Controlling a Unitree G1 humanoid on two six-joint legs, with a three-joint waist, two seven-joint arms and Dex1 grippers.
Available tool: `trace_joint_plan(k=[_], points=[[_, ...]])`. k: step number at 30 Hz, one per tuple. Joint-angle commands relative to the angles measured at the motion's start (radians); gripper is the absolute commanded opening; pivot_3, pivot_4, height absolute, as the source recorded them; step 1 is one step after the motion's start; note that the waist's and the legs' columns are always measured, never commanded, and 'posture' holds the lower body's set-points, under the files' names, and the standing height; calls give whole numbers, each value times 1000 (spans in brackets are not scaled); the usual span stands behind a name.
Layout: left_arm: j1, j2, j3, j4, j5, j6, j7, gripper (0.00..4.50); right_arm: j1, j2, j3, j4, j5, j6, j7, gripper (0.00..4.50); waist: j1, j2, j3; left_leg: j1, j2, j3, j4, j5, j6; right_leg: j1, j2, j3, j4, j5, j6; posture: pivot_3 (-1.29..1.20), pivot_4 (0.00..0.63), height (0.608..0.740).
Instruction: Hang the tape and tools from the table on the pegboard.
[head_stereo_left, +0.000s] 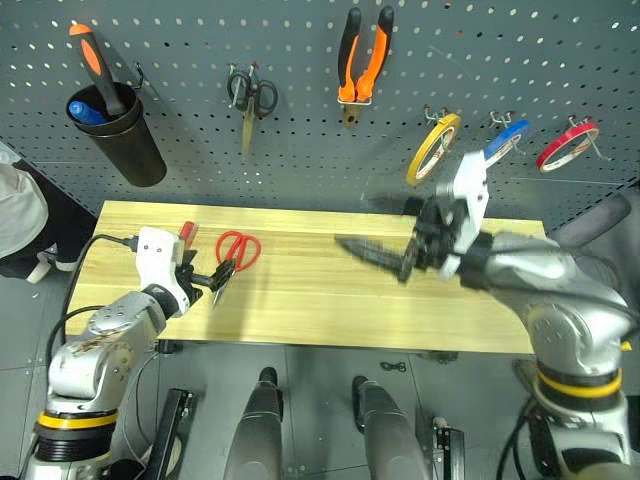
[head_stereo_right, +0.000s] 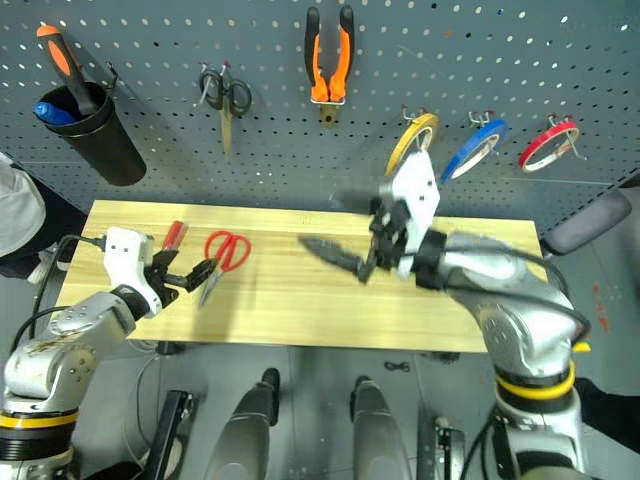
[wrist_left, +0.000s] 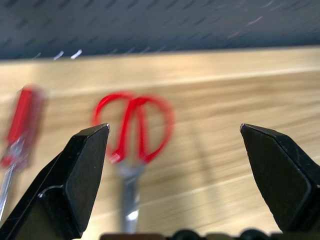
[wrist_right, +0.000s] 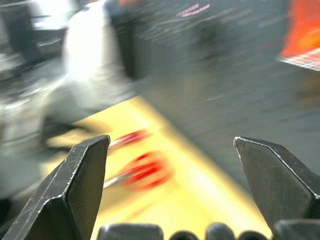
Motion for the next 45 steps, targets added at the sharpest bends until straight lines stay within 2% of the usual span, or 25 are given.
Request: trace_joint_plan(k=[1, 4, 11, 19, 24, 27, 35, 41, 45], points=[[-9, -15, -63, 19, 81, 20, 6, 4500, 27, -53, 18, -95, 46, -20, 81, 4433, -4, 0, 0, 0, 0, 0, 0, 0, 0, 0, 0, 0, 0, 0, 1, 4, 412, 740], [-27, -42, -89, 64, 141, 36, 37, 4500, 26, -75, 52, -99, 17, -60, 108, 4433, -8, -1, 1, 1, 0, 0, 0, 0, 0, 0, 0, 0, 0, -4, 8, 0, 419, 740], [-102, -74, -133, 199, 279, 34, 65, 4500, -29, -46, 106, -61, -33, -87, 75, 4433, -17, -3, 2, 1, 0, 0, 0, 0, 0, 0, 0, 0, 1, -5, 8, -19, 429, 740], [-168, -119, -152, 382, 338, 6, -4, 4500, -65, -17, 156, -56, -105, -106, 35, 4433, -23, -4, 2, 0, 0, 0, 0, 0, 0, 0, 0, 0, 1, -2, 3, -28, 434, 740], [-167, -123, -152, 419, 387, -16, -8, 4500, -70, -7, 163, -57, -119, -97, 19, 4433, -23, -4, 2, 1, 0, 0, 0, 0, 0, 1, 0, 0, 1, -2, 3, -31, 442, 740], [-170, -130, -142, 438, 394, -22, -12, 3665, -70, -4, 163, -57, -123, -95, 13, 4500, -23, -4, 2, 2, 0, 0, 0, 0, 0, 2, 0, 0, 1, -2, 3, -31, 442, 740], [-155, -118, -66, 477, 386, -3, -49, 153, -81, 6, 157, -32, -128, -90, 1, 4500, -27, -4, 2, 5, 0, 0, 0, 0, 0, 5, 0, 0, 1, -5, 8, -25, 447, 740], [-149, -121, -55, 457, 392, -17, -67, 112, -75, 6, 152, -25, -125, -88, -6, 4500, -25, -4, 3, 5, 0, 0, 0, 0, 0, 5, 0, 0, 0, -5, 9, -17, 442, 740], [-115, -117, -54, 330, 369, -32, -111, 112, -44, -9, 131, -49, -125, -91, -14, 4500, -26, -4, 3, 5, 0, 0, 0, 0, 0, 5, 0, 0, 0, -5, 9, -19, 439, 740]])
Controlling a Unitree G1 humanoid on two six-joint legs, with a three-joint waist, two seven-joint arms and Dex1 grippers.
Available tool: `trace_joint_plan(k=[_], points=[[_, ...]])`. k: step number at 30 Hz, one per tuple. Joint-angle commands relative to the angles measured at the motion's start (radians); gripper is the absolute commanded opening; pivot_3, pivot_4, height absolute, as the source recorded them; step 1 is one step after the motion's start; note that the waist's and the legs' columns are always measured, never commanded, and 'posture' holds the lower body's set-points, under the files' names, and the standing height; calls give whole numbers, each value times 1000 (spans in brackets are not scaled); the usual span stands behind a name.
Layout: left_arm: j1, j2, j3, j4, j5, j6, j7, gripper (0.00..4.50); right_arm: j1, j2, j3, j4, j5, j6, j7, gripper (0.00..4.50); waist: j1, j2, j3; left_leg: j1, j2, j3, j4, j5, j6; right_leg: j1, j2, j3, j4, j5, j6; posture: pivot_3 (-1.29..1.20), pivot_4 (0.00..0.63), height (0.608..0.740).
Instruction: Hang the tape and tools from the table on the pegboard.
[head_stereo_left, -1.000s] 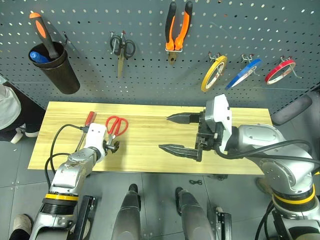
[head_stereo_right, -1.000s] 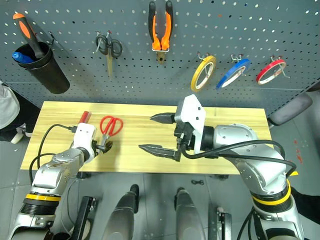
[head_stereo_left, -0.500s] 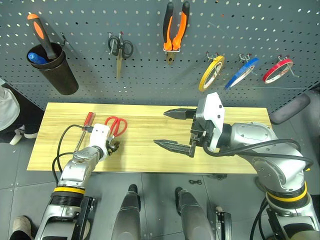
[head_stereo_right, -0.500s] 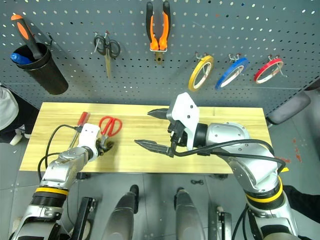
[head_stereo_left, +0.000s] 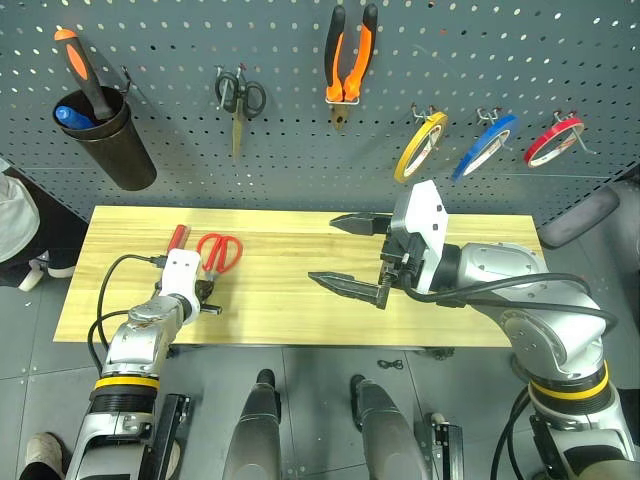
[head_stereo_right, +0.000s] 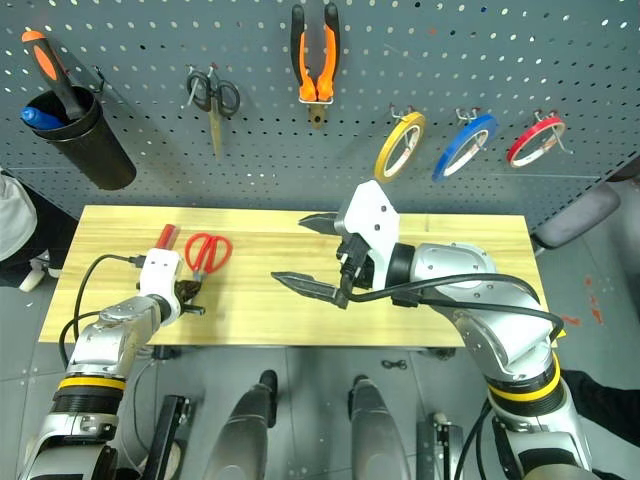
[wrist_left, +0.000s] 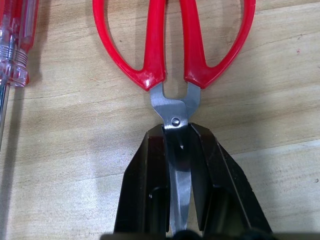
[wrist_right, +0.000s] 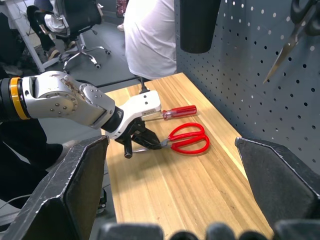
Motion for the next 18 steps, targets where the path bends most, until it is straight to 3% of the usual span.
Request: trace_joint_plan(k=[1, 8, 9, 18], points=[[83, 18, -4, -172, -24, -5, -67, 112, 44, -25, -56, -71, 10, -13, -13, 4500, 2, 0, 0, 0, 0, 0, 0, 0, 0, 0, 0, 0, 0, 0, 0, -20, 435, 740], [310, 46, 29, -714, -128, -21, -163, 112, 207, -83, -177, -220, 7, -23, -85, 4500, 7, -2, 2, -2, 0, 0, -2, 0, 0, -1, -1, 0, -2, 3, -6, -27, 418, 740], [333, 47, 21, -764, -125, -35, -166, 112, 221, -82, -192, -236, 7, -25, -100, 4500, 6, -2, 2, -2, 0, 0, -1, 0, 0, -1, -1, 0, -2, -1, 1, -27, 418, 740], [395, -37, 23, -1027, -118, -142, -94, 112, 174, -49, -334, -265, 98, -67, -174, 4500, -2, -2, 2, -2, 0, 1, 0, 0, 0, -1, -1, 1, -5, -1, 1, -45, 412, 740]])
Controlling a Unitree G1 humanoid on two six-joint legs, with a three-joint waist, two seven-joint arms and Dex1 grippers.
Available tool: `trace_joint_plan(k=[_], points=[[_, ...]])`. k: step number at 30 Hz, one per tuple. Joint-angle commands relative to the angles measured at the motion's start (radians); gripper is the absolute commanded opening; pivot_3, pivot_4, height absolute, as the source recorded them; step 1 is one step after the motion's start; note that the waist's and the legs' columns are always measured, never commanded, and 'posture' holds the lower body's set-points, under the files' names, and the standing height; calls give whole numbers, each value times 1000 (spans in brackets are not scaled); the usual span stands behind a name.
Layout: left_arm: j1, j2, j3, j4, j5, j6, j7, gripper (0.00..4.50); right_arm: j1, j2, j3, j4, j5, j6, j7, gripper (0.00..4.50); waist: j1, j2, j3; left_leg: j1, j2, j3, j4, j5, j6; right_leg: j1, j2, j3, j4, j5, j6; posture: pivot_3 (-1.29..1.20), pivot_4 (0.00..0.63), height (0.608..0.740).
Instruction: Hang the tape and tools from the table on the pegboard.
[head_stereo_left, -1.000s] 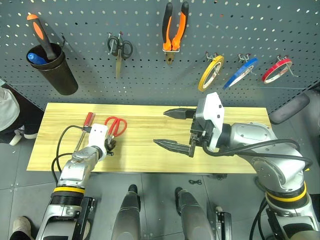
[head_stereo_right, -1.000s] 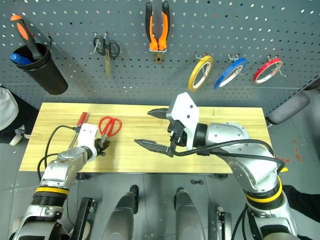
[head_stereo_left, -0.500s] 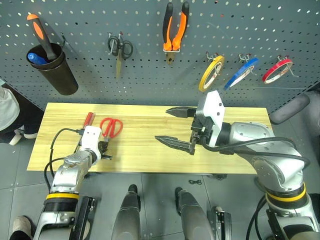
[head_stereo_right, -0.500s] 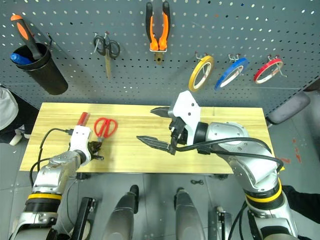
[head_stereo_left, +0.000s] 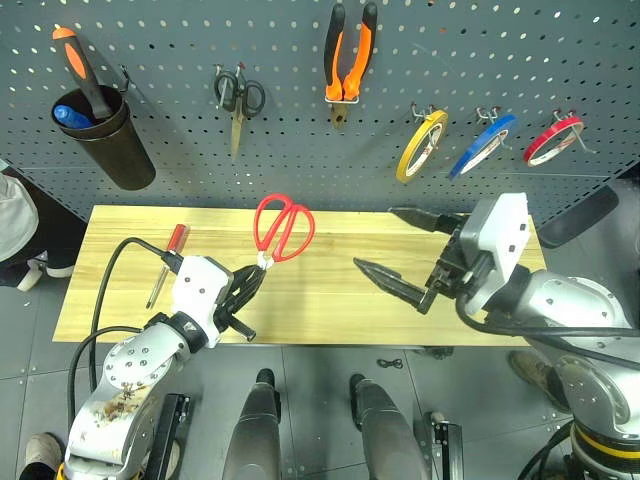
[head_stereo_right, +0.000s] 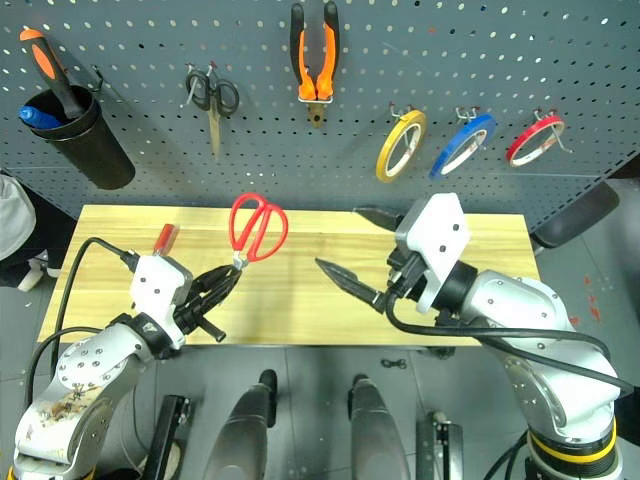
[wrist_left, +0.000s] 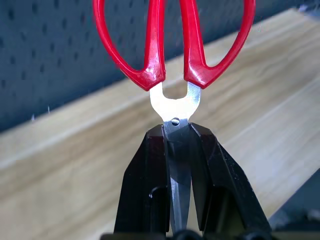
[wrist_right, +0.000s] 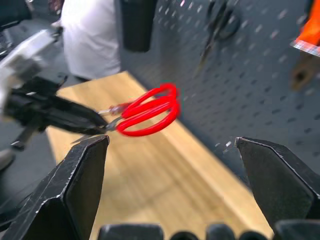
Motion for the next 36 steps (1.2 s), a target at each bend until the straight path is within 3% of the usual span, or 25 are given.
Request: trace_joint_plan(k=[1, 9, 15, 36], points=[[-2, -33, 22, -117, 5, -67, 45, 112, -74, 17, -78, -26, 63, -57, -25, 4500, 1, 0, 0, 0, 0, 0, 0, 0, 0, 0, 0, 0, -1, 0, 0, -44, 410, 740], [-193, -55, 37, -105, 33, -61, 140, 112, -252, 72, -38, 28, 101, -88, -61, 4500, 3, 0, 0, -1, 0, 0, 1, 0, 0, 1, 0, 0, -1, 0, 1, -31, 405, 740], [-251, -53, 45, -86, 58, -67, 170, 112, -352, 95, 8, 71, 102, -95, -61, 4500, 1, 0, 0, 0, 0, 0, 0, 0, 1, 1, 0, 0, -2, 2, -2, -29, 403, 740], [-326, -36, 56, 69, 152, -56, 220, 112, -364, 78, 29, 125, 67, -144, -40, 4500, 4, 0, 0, 0, 0, 0, 0, 0, 1, 2, 0, -1, -1, 3, -4, -13, 390, 740]])
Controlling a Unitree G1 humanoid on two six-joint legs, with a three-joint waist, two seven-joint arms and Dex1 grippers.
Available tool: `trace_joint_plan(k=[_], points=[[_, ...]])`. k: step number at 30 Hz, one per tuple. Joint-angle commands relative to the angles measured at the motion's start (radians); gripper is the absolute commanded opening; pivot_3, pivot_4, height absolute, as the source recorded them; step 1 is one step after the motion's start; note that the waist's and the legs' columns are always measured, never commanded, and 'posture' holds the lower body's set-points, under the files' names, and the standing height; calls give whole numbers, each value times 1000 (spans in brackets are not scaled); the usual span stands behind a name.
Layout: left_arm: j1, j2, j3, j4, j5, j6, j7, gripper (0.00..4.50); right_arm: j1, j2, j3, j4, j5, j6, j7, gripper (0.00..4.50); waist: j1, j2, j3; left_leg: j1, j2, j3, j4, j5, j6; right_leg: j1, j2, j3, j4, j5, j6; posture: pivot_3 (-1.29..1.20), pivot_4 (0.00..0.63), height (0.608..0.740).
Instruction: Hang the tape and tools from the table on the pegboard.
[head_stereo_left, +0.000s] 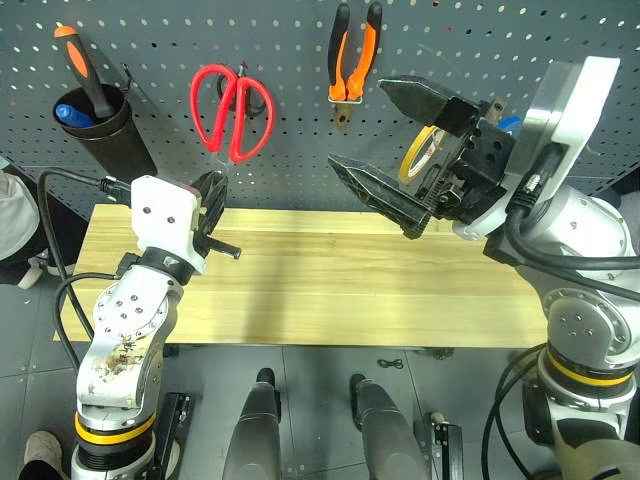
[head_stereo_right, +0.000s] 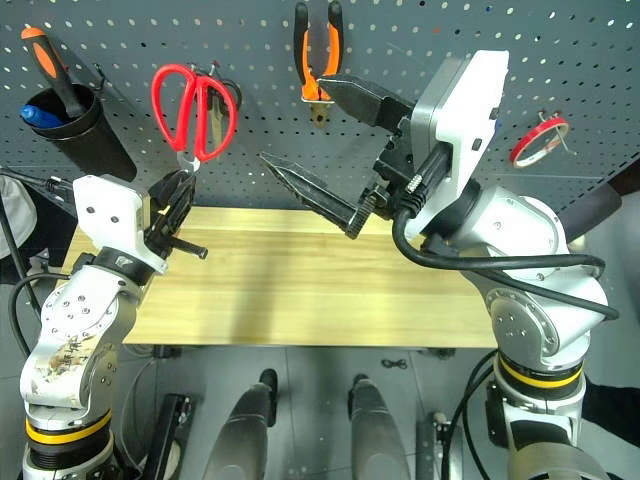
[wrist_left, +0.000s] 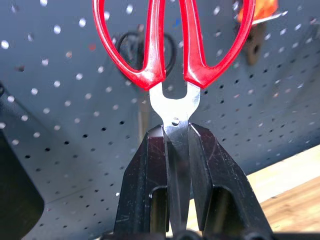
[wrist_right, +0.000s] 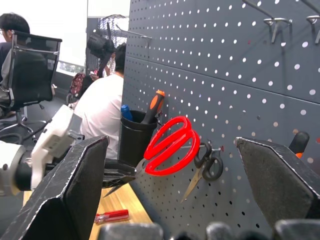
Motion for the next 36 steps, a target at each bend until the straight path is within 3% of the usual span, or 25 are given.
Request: trace_joint_plan(k=[1, 16, 18, 20, 25, 26, 31, 36], points=[[-12, 8, 6, -7, 19, -28, 0, 112, 8, -14, -19, -20, -11, -30, 0, 4500, 0, 0, 0, 0, 0, 0, 0, 0, 0, 0, 0, 0, 0, 1, -2, -13, 390, 740], [-77, 15, -54, 145, 70, -53, -39, 112, 4, -17, -13, -14, -37, -29, -3, 4500, 0, 0, 0, 0, 0, 0, 0, 0, 0, 0, 0, 0, 1, 2, -3, -21, 382, 740], [-75, 4, -50, 145, 53, -59, -50, 1165, 12, -21, -12, -15, -43, -33, 5, 4500, 0, 0, 0, 0, 0, 0, 0, 0, 0, 0, 0, 0, 1, 2, -3, -21, 382, 740], [-63, 2, -45, 138, 45, -63, -62, 1793, 19, -25, -11, -10, -48, -38, 16, 4500, 0, 0, 0, 0, 0, 0, 0, 0, 0, 0, 0, 0, 1, 2, -3, -15, 385, 740], [25, 13, -22, 131, 56, -71, -77, 4156, 52, -49, 22, -8, -65, -18, 52, 4500, -2, 0, 0, 0, 0, 0, 0, 0, 0, 0, 0, 0, 2, 2, -4, -11, 389, 740], [45, 17, -20, 131, 61, -78, -81, 4454, 64, -59, 31, -11, -65, -8, 61, 4500, -2, 0, 0, 0, 0, 0, 0, 0, 0, 0, 0, 0, 3, 2, -4, -11, 389, 740], [169, 31, 38, 236, 48, -62, -102, 4454, 167, -139, 159, 2, -108, 44, 137, 4500, 0, 0, 0, 0, 0, 0, 0, 0, 0, 0, 0, 0, 2, 2, -4, -2, 408, 740], [118, 109, 93, 497, -15, -4, -208, 4454, 129, -80, 307, 22, -149, 111, 109, 4500, -2, 0, 0, 1, 0, 0, 1, 1, 1, -2, 1, 0, 6, -2, 3, -7, 415, 740]])
